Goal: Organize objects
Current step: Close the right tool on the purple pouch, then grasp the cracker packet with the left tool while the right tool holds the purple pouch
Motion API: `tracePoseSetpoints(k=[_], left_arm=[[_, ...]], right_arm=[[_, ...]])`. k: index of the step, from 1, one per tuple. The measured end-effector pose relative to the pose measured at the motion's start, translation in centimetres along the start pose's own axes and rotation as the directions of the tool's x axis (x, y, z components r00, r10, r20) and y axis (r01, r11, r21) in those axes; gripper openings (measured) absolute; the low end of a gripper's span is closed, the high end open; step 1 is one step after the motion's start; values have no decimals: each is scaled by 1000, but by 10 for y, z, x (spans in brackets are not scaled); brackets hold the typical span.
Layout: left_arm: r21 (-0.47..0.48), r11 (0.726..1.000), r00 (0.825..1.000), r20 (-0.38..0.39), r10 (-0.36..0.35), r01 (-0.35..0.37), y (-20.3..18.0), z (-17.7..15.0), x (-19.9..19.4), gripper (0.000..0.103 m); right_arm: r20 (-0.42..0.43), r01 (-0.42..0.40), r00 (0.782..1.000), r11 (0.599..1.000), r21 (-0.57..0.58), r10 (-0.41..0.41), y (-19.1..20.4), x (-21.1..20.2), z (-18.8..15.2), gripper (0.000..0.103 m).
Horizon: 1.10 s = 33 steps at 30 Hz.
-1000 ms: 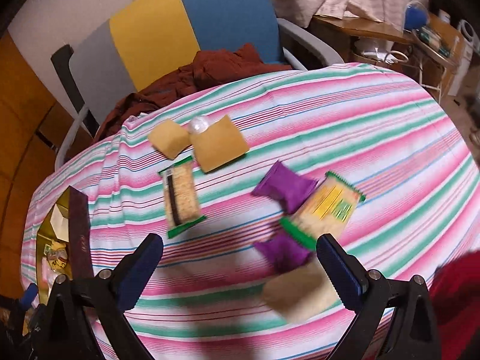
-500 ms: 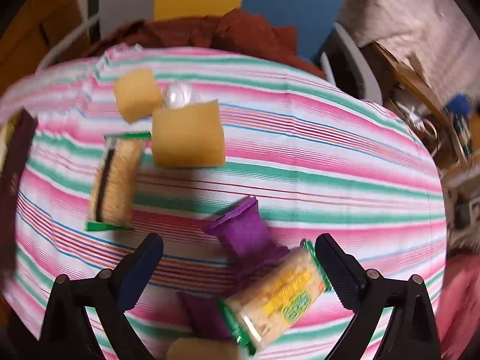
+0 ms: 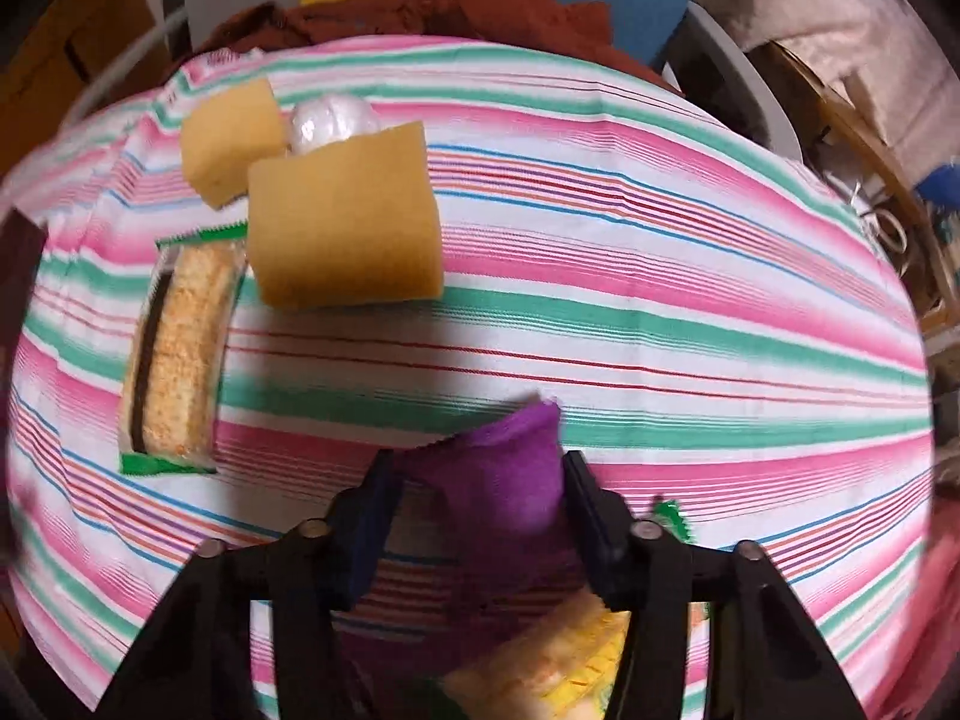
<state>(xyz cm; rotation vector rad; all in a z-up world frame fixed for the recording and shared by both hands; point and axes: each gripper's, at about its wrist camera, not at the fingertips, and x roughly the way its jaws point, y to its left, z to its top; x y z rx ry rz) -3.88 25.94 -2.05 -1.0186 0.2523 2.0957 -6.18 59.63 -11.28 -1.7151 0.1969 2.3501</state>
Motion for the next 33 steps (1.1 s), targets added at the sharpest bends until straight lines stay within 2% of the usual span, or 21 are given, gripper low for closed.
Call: tracePoseSetpoints(k=[3, 6, 14, 21, 25, 29, 33], left_arm=[[-1, 1000, 1000, -16, 1, -1, -8, 9, 11, 66], [-8, 1000, 999, -40, -5, 4, -15, 17, 27, 66], [-24, 1000, 995, -100, 5, -7, -36, 44, 81, 66], [-37, 999, 991, -134, 13, -18, -42, 66, 126, 66], [-47, 998, 984, -174, 34, -43, -41, 75, 154, 66], [-70, 996, 979, -202, 36, -51, -40, 80, 175, 66], [-90, 994, 974, -222, 41, -62, -39, 84, 193, 66]], right_arm=[[60, -63, 996, 994, 85, 58, -6, -3, -3, 50], [80, -86, 994, 988, 125, 77, -12, -4, -4, 51], [76, -72, 995, 993, 92, 65, -8, -4, -8, 54], [61, -97, 994, 991, 87, 92, -15, 1, -5, 57], [48, -124, 992, 989, 81, 120, -17, -1, -6, 63], [34, -135, 991, 989, 58, 133, -16, 0, -7, 74], [27, -134, 991, 990, 36, 133, -14, 1, -7, 74]])
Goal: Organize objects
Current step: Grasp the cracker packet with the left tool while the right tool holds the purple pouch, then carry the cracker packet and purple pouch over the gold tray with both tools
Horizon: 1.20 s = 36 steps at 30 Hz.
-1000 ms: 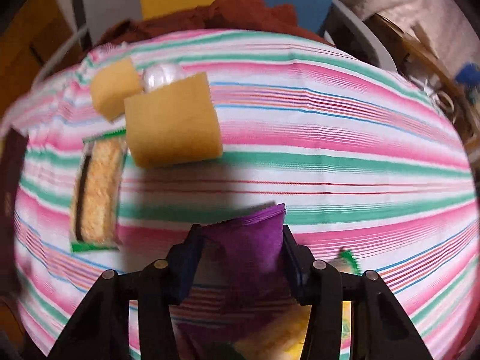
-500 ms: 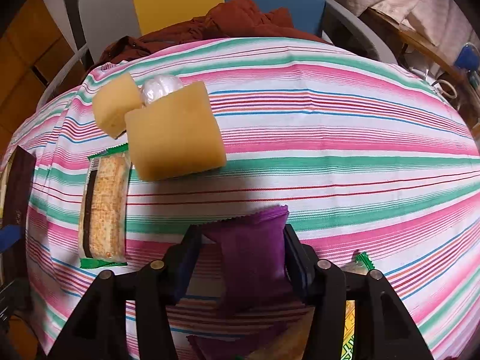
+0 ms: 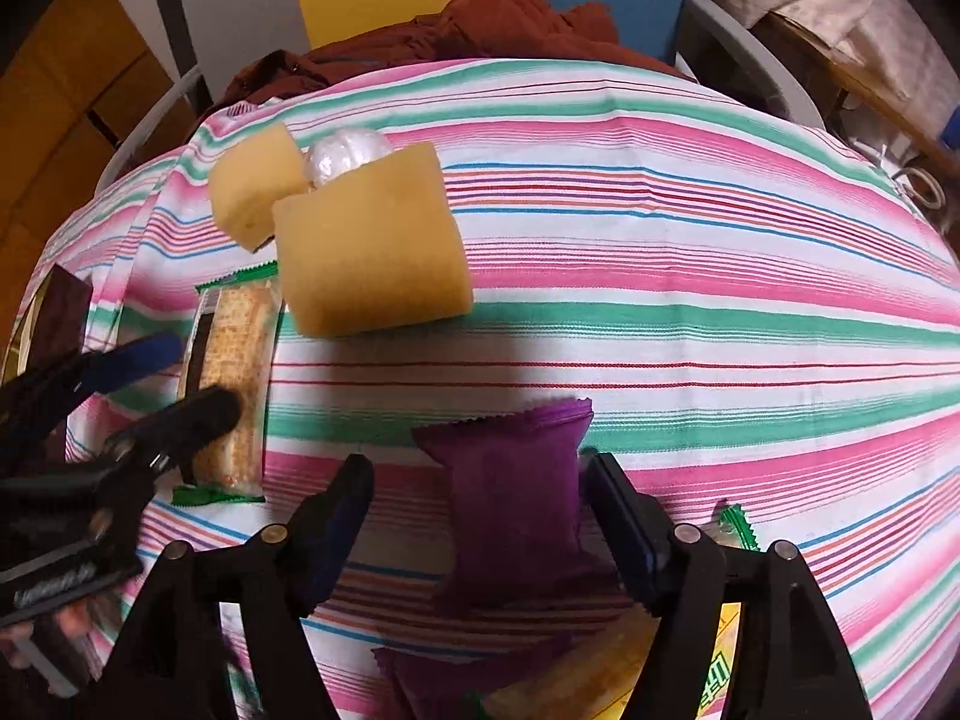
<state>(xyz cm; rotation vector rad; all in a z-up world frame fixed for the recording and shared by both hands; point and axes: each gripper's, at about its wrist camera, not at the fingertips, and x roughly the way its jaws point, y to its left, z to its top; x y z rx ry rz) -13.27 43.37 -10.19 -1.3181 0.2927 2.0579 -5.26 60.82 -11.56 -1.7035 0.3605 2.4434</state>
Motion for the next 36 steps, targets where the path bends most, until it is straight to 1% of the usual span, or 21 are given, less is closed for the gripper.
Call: tracePoseSetpoints(k=[2, 3, 6, 8, 9, 11, 12, 14, 16, 18, 22, 26, 28, 31, 36], left_arm=[[-2, 1000, 1000, -13, 15, -15, 1, 2, 9, 66], [-6, 1000, 1000, -19, 10, -10, 2, 2, 13, 66], [5, 1000, 1000, 19, 1, -1, 6, -1, 14, 66], [7, 1000, 999, 44, -15, 14, 9, -5, 14, 66], [15, 1000, 999, 51, -15, 14, 9, -6, 14, 66], [36, 999, 998, 55, -4, 2, 7, -8, 13, 66], [43, 999, 999, 54, 1, -3, 5, -7, 13, 66], [61, 998, 998, 57, 31, -34, 3, -8, 12, 59], [66, 996, 997, 59, 57, -61, 3, -9, 11, 46], [62, 996, 997, 65, 53, -57, 6, -9, 9, 44], [65, 995, 995, 76, 65, -70, 10, -19, 2, 43], [59, 996, 994, 80, 69, -73, 13, -34, -9, 43], [53, 996, 995, 77, 66, -70, 16, -43, -16, 43], [27, 998, 995, 87, 49, -52, 22, -55, -33, 43], [35, 998, 990, 130, 46, -51, 27, -69, -64, 43]], right_arm=[[-1, 1, 1000, 1000, 2, -1, -4, -1, 0, 74], [-2, 6, 1000, 1000, -1, -6, -5, -1, -1, 74], [-1, 28, 1000, 999, -18, -28, -4, 0, -1, 71], [4, 71, 997, 997, -41, -71, -3, -1, -3, 59], [9, 77, 997, 996, -45, -77, -2, -1, -3, 56], [21, 76, 997, 996, -48, -75, -2, -4, -4, 38], [24, 80, 997, 995, -52, -79, -1, -4, -4, 38], [30, 87, 996, 994, -60, -86, 1, -4, -4, 38], [38, 80, 996, 995, -57, -78, 1, -5, -4, 37], [44, 76, 996, 996, -49, -74, 0, -5, -3, 37], [60, 51, 997, 998, -42, -49, -5, -10, -7, 37], [71, -23, 997, 998, -66, 27, -1, -13, -8, 37], [68, -46, 996, 996, -82, 52, 5, -10, -6, 37], [68, -65, 995, 994, -90, 71, 10, -13, -12, 37], [73, -63, 995, 992, -110, 72, 27, -12, -10, 37]])
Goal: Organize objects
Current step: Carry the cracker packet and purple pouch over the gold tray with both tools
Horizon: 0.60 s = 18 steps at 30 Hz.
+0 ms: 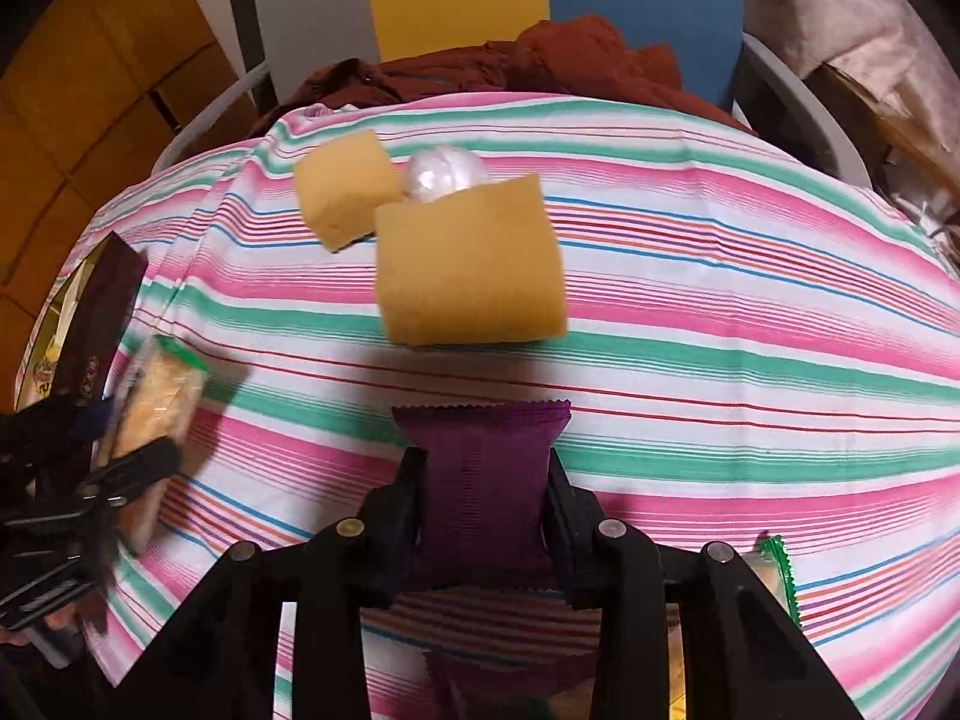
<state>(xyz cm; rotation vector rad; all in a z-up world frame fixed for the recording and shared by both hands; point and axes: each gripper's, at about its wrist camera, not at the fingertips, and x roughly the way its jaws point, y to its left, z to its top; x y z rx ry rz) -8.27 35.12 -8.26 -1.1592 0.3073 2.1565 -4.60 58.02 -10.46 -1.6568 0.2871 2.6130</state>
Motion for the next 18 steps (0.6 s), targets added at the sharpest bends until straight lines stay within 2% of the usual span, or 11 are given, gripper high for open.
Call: tracePoseSetpoints(k=[8, 13, 18], left_arm=[[-34, 999, 995, 101, 21, -18, 28, -16, -73, 43], [-117, 993, 989, 136, 48, -32, 63, -28, -103, 43], [-211, 975, 980, 168, 107, -70, 105, -44, -133, 43]], right_arm=[[9, 10, 1000, 1000, -7, -10, 28, -6, 11, 37], [55, -38, 998, 999, -26, 39, 71, -23, 23, 37], [98, -114, 988, 991, -69, 121, 124, -39, 28, 37]])
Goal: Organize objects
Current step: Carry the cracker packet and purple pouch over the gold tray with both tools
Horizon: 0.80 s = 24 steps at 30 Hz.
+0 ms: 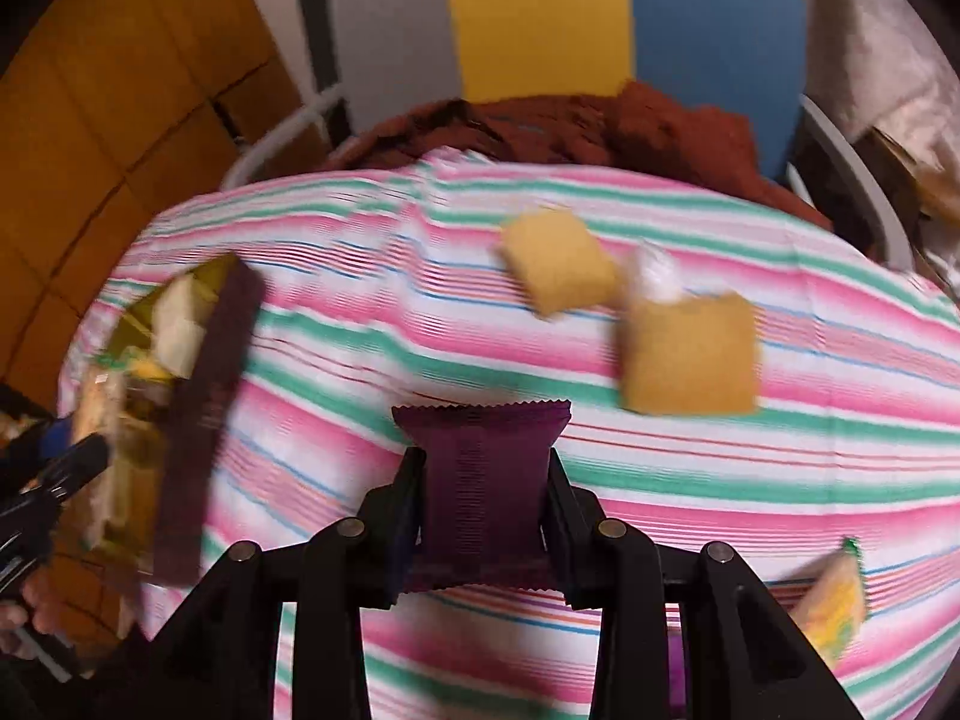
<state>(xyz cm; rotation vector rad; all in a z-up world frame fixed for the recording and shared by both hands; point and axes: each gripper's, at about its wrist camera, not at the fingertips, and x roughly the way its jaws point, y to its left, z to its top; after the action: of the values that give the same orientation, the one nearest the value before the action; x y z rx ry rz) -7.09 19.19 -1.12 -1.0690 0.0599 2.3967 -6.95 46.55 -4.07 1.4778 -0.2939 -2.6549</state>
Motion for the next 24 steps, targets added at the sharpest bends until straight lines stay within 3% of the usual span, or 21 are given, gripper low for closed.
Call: tracePoseSetpoints(k=[7, 13, 17, 18, 20, 21, 24], left_arm=[[-127, 988, 995, 34, 90, -85, 67, -6, -25, 43], [-220, 966, 988, 48, 147, -133, 119, -10, -40, 43], [-237, 964, 989, 55, 138, -121, 141, -1, -42, 43], [-240, 964, 991, 43, 128, -115, 145, 2, -39, 44], [-263, 958, 992, 29, 125, -113, 155, 7, -35, 49], [-267, 957, 991, 26, 128, -117, 158, 7, -34, 52], [-295, 948, 991, 33, 133, -117, 166, 5, -37, 52]], right_arm=[[28, -147, 988, 982, -119, 151, 101, -7, -3, 37], [-26, -220, 975, 953, -209, 220, 170, 5, -19, 37], [-56, -249, 968, 945, -211, 243, 203, 21, -29, 38], [-61, -253, 968, 945, -207, 245, 208, 25, -29, 40], [-63, -270, 963, 943, -193, 263, 215, 29, -32, 62], [-62, -272, 962, 943, -190, 265, 219, 31, -34, 66], [-69, -268, 963, 943, -199, 259, 227, 33, -40, 68]])
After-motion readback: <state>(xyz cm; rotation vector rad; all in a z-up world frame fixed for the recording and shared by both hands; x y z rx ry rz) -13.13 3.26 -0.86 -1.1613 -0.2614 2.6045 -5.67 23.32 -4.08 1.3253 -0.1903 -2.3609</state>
